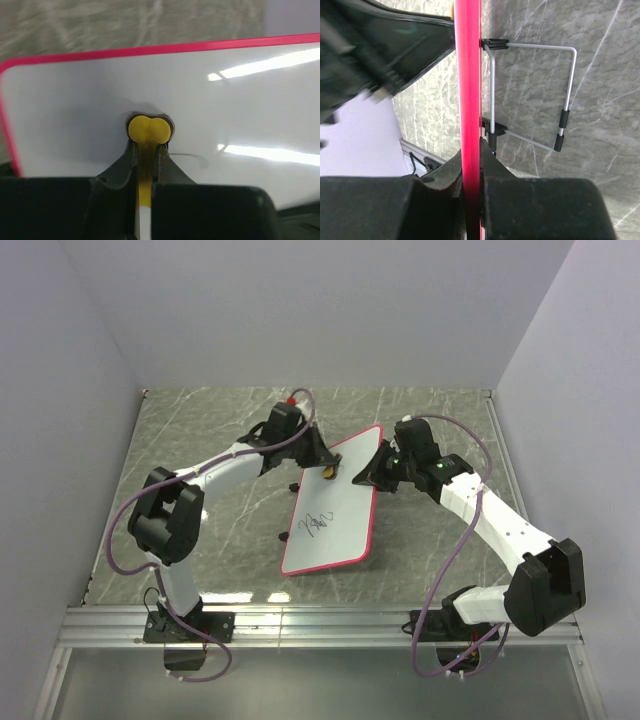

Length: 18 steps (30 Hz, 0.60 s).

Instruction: Erase the whiteboard

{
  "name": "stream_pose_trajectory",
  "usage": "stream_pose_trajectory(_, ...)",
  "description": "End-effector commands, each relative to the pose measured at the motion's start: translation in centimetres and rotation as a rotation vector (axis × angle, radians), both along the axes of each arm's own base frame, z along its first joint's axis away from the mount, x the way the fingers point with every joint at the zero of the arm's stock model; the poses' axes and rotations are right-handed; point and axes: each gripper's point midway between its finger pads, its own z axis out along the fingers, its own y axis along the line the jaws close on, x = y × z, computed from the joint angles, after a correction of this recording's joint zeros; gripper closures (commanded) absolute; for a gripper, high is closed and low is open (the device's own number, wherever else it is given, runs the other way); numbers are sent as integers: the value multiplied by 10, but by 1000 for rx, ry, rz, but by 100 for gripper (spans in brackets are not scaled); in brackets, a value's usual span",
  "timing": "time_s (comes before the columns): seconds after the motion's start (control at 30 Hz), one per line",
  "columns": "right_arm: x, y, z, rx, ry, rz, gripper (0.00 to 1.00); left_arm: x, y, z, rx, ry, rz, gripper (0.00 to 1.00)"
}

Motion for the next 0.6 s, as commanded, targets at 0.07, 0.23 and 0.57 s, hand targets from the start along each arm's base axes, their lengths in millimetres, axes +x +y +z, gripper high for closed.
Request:
stream_pose_trajectory(0.07,-8,21,-16,-6,-7,93,100,-94,-95,42,-108,100,-397,100)
stream_pose_trajectory(0.23,-7,23,-18,-8,-6,100,100,-111,-107,60,-135,109,-431,100)
stream_pose_trajectory(0.57,-1,22,-15,-28,-12,97,100,-152,-47,54,-34,108,-367,100)
